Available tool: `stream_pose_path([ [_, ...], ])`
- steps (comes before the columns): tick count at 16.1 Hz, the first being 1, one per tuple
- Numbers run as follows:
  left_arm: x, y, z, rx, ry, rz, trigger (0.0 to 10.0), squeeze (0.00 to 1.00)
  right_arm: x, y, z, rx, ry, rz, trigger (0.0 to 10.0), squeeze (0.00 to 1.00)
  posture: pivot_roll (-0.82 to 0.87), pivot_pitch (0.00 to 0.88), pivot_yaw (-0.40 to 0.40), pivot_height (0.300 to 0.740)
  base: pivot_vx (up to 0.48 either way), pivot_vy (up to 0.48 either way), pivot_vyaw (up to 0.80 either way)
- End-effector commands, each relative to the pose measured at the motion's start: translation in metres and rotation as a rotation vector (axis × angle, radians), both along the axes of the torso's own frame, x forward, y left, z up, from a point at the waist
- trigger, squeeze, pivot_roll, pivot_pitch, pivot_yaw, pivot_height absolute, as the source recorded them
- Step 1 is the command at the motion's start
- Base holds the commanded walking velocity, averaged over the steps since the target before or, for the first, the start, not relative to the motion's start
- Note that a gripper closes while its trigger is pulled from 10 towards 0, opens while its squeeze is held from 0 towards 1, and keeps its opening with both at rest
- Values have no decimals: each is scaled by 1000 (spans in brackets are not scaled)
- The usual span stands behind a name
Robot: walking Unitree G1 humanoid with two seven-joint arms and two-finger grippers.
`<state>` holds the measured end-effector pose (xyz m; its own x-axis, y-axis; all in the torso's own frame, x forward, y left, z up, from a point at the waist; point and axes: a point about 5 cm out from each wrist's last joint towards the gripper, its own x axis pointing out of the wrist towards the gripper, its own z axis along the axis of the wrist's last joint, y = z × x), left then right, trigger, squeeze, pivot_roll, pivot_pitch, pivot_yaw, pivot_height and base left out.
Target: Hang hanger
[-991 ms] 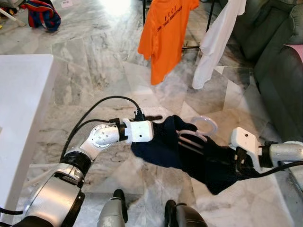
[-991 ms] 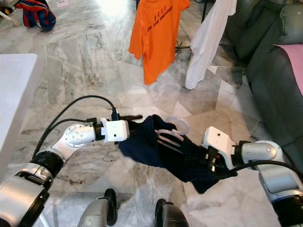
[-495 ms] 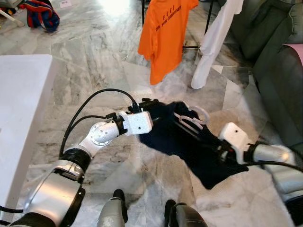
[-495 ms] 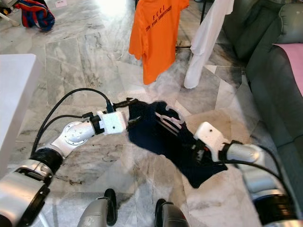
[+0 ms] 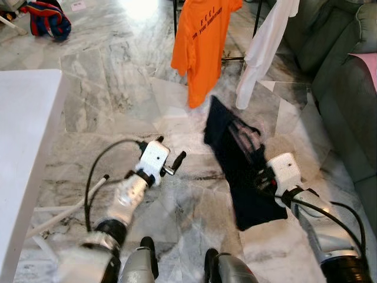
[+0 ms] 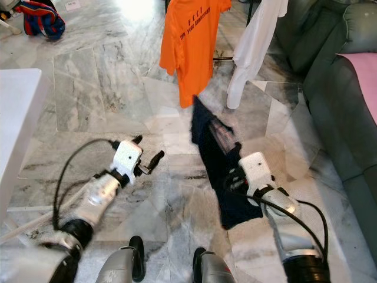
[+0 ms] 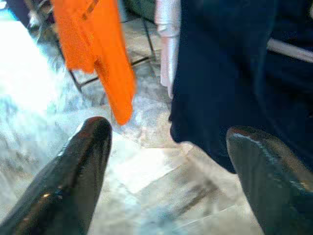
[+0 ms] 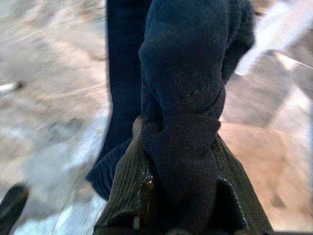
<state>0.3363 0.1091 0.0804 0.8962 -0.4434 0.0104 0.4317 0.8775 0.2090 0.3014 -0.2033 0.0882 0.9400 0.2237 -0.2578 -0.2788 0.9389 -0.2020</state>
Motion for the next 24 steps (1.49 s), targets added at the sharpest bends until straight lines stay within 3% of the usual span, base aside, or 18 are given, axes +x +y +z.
stream_pose_path([
  [1, -2, 4, -5, -37, 31, 45, 10000, 1000, -1, -7, 7, 7, -44, -68, 0, 0, -146, 257, 2, 740, 0, 0, 0],
  [2, -4, 2, -8, -90, 55, 78, 10000, 0, -3, -6, 4, 34, -54, -128, 0, 0, -142, 250, 3, 740, 0, 0, 0],
  [3, -7, 1, -12, -119, 74, 104, 10000, 0, -7, 1, -1, 77, -48, -155, 0, 0, -143, 246, 3, 740, 0, 0, 0],
  [4, -9, 0, -15, -143, 86, 107, 10000, 0, -10, 6, -4, 85, -48, -172, 10000, 0, -144, 236, 8, 740, 0, 0, 0],
  [12, -11, 1, -19, -204, 134, 159, 10000, 0, -15, 19, -4, 147, -120, -280, 10000, 0, -158, 210, 19, 740, 292, 0, 0],
  [24, -9, -15, -14, -237, 148, 135, 10000, 0, -10, 22, 2, 151, -141, -257, 10000, 0, -164, 198, 16, 740, 405, 0, 0],
])
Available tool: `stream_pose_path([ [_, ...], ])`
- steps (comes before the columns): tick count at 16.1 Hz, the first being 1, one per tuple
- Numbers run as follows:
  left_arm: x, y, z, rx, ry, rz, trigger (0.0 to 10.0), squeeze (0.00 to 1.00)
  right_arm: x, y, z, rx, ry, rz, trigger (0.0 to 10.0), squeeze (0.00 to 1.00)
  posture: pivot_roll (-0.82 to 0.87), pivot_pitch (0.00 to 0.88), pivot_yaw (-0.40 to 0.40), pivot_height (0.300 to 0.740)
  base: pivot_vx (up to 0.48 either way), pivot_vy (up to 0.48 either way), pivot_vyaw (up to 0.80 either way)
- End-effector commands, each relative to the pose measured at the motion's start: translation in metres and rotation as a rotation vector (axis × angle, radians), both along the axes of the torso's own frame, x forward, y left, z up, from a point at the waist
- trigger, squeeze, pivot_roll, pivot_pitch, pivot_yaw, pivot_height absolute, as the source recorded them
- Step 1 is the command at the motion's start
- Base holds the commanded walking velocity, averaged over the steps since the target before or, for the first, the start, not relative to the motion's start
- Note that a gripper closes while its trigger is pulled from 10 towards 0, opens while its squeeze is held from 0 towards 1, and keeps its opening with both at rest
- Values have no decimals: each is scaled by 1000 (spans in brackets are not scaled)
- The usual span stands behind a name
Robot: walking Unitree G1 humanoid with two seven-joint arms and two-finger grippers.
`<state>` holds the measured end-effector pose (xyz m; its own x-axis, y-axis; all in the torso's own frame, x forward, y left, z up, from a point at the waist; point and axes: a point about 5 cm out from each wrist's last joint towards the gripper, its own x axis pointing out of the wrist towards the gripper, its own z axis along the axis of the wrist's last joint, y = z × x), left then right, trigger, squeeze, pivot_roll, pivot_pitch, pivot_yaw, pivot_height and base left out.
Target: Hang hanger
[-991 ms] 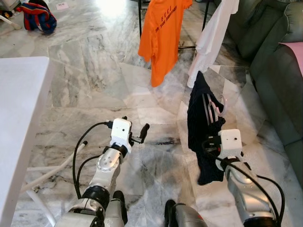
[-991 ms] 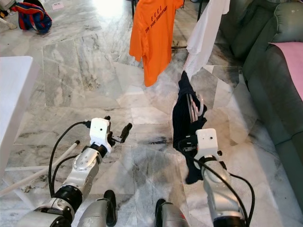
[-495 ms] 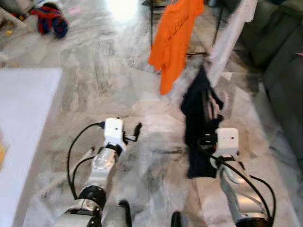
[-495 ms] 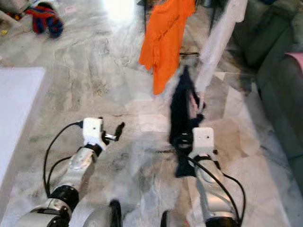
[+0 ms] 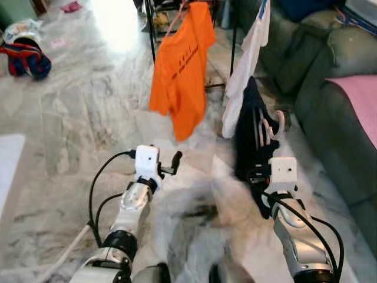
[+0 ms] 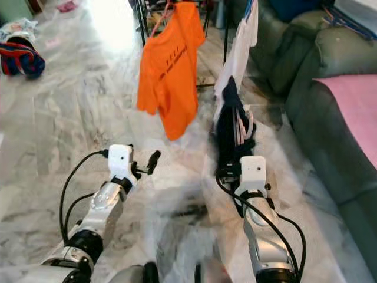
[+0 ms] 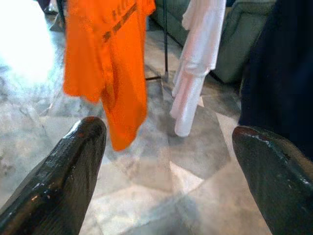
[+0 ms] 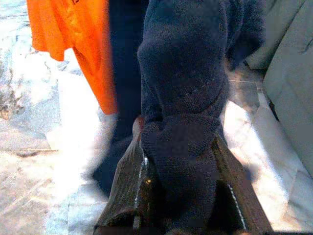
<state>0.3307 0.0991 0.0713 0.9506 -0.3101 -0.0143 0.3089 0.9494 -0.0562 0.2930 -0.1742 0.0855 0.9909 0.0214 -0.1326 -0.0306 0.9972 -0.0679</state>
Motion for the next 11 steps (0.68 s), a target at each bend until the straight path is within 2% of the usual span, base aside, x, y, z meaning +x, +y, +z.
stream_pose_path([
  [1, -3, -5, -4, 0, 22, -10, 10000, 0, -1, -8, 5, -7, -30, -21, 10000, 0, -164, 198, 16, 740, 405, 0, 0],
  [5, -1, -8, -1, 1, 12, -12, 10000, 0, 0, -8, 6, -5, -32, -13, 10000, 0, -164, 202, 14, 740, 404, 0, 0],
  [8, -1, -10, -1, -1, 16, -13, 10000, 0, 1, 0, 8, 0, -40, 41, 10000, 0, -165, 200, 11, 740, 405, 0, 165],
  [11, -3, -10, -3, -6, 24, -8, 10000, 0, 1, 2, 6, 3, -28, 53, 10000, 0, -165, 199, 7, 740, 353, 321, 333],
])
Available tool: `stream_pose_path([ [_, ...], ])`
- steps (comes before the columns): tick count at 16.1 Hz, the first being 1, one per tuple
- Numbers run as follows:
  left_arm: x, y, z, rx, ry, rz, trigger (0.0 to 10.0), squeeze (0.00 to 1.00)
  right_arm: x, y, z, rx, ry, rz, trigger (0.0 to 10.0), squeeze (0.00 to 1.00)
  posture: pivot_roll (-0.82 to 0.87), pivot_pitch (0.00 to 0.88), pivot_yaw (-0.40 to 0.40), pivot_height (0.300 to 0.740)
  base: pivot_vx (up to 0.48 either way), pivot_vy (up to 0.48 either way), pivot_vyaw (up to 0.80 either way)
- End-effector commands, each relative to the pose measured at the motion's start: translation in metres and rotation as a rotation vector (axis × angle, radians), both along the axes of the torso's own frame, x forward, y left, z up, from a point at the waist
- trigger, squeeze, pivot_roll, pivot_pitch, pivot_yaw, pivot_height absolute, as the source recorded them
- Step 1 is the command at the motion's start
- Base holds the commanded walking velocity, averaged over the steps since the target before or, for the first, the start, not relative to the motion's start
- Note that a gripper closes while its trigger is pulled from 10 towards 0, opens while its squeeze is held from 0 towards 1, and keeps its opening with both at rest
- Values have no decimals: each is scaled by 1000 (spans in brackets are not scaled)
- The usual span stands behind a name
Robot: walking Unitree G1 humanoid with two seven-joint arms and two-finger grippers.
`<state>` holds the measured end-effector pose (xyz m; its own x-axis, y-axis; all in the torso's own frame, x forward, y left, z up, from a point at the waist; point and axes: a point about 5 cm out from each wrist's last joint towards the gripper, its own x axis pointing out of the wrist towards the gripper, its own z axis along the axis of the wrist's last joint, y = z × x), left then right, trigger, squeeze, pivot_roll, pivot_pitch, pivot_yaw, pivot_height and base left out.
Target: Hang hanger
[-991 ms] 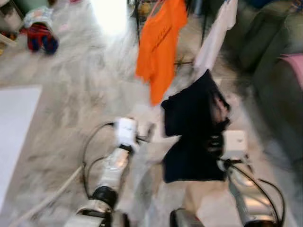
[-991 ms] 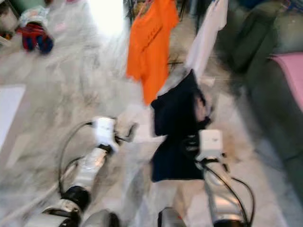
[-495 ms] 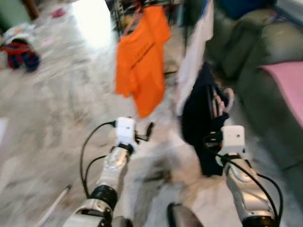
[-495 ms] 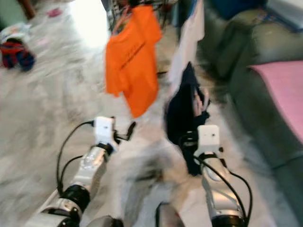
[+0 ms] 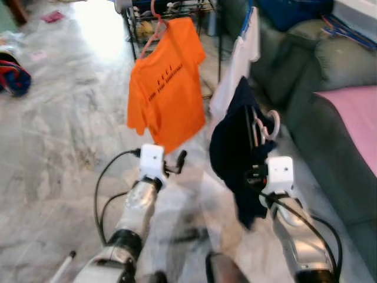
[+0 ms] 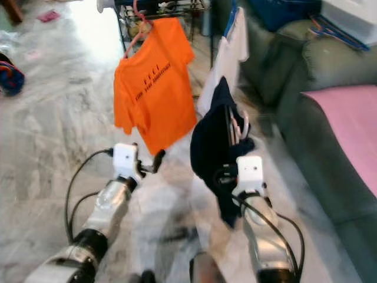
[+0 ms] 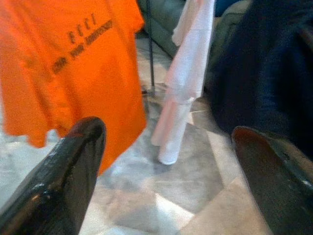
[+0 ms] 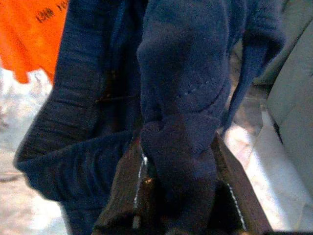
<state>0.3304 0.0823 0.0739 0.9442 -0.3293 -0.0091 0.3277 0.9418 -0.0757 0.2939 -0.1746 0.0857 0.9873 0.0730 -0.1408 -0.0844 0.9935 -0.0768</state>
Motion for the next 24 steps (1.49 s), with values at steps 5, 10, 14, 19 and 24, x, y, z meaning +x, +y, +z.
stream_pose_path([
  [5, -3, 6, -7, 19, 28, 6, 10000, 0, 0, 8, 4, 17, -25, 20, 10000, 0, -167, 205, 9, 740, 322, 357, 0],
  [10, -4, 4, -8, 23, 34, -4, 10000, 0, 1, 7, 4, 18, -23, 11, 10000, 0, -169, 206, 12, 740, 338, 339, 0],
  [14, -5, 1, -9, 30, 32, -15, 10000, 0, 3, 4, 6, 41, -23, -43, 10000, 0, -169, 211, 14, 740, 350, 0, -102],
  [19, -6, 0, -11, 37, 49, -13, 10000, 0, 3, 3, 6, 41, -35, -50, 10000, 0, -164, 216, 12, 740, 116, 0, -99],
  [24, -8, -2, -12, 14, 44, -41, 10000, 0, 6, 4, 10, 44, -44, -47, 10000, 0, -165, 206, 2, 740, 104, 0, -291],
])
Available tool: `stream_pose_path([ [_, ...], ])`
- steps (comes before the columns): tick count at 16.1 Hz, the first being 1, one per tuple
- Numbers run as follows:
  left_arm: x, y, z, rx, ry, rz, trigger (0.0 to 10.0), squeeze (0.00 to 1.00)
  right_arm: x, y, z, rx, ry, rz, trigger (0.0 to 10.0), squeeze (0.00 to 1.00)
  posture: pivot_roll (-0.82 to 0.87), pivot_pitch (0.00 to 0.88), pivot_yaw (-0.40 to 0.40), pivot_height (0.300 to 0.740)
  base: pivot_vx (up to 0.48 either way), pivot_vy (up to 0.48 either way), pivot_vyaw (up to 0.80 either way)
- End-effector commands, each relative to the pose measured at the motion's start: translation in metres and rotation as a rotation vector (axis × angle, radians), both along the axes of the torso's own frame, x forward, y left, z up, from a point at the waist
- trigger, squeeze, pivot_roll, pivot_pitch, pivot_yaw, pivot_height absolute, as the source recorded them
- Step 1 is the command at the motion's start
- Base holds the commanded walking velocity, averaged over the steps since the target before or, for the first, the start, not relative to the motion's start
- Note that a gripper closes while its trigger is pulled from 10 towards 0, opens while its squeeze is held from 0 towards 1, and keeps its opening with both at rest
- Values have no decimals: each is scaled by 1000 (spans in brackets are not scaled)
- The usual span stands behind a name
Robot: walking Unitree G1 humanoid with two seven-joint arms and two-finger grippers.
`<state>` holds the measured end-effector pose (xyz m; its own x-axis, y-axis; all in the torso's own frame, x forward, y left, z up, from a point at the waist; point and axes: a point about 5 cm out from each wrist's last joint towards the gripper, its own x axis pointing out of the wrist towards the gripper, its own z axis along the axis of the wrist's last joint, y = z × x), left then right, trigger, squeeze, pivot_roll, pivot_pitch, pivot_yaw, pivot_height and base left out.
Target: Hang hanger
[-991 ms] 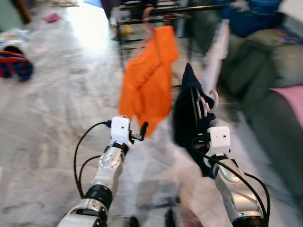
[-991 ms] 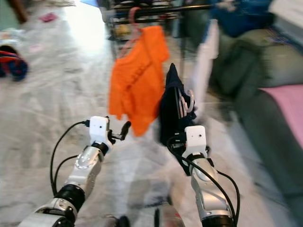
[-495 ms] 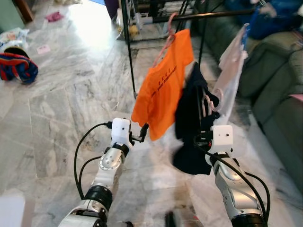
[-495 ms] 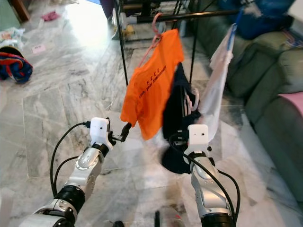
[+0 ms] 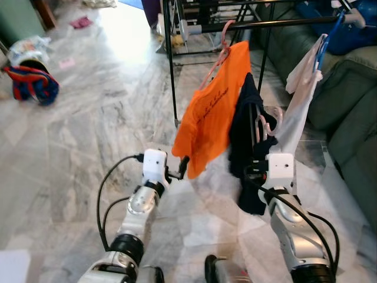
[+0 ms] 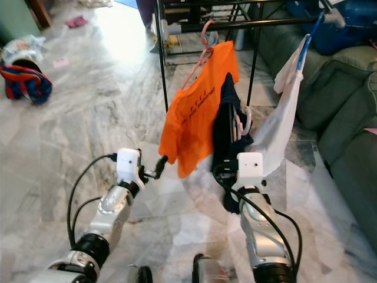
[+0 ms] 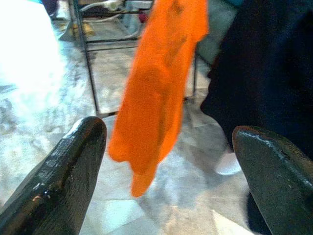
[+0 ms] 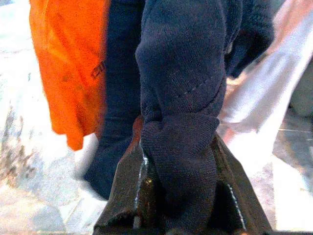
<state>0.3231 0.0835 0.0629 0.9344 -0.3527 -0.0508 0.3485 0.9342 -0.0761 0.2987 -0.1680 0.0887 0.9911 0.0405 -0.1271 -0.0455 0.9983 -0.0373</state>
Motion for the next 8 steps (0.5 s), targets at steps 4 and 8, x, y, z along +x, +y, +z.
stream_pose_path([
  [4, -1, -5, -1, -3, 9, -23, 10000, 0, 2, -5, 8, -4, -34, -9, 10000, 0, -170, 203, 0, 740, 343, 0, -750],
  [8, -1, -7, -1, -12, 10, -23, 10000, 0, 2, -2, 9, -13, -42, 24, 10000, 0, -172, 203, 0, 740, 330, 0, 0],
])
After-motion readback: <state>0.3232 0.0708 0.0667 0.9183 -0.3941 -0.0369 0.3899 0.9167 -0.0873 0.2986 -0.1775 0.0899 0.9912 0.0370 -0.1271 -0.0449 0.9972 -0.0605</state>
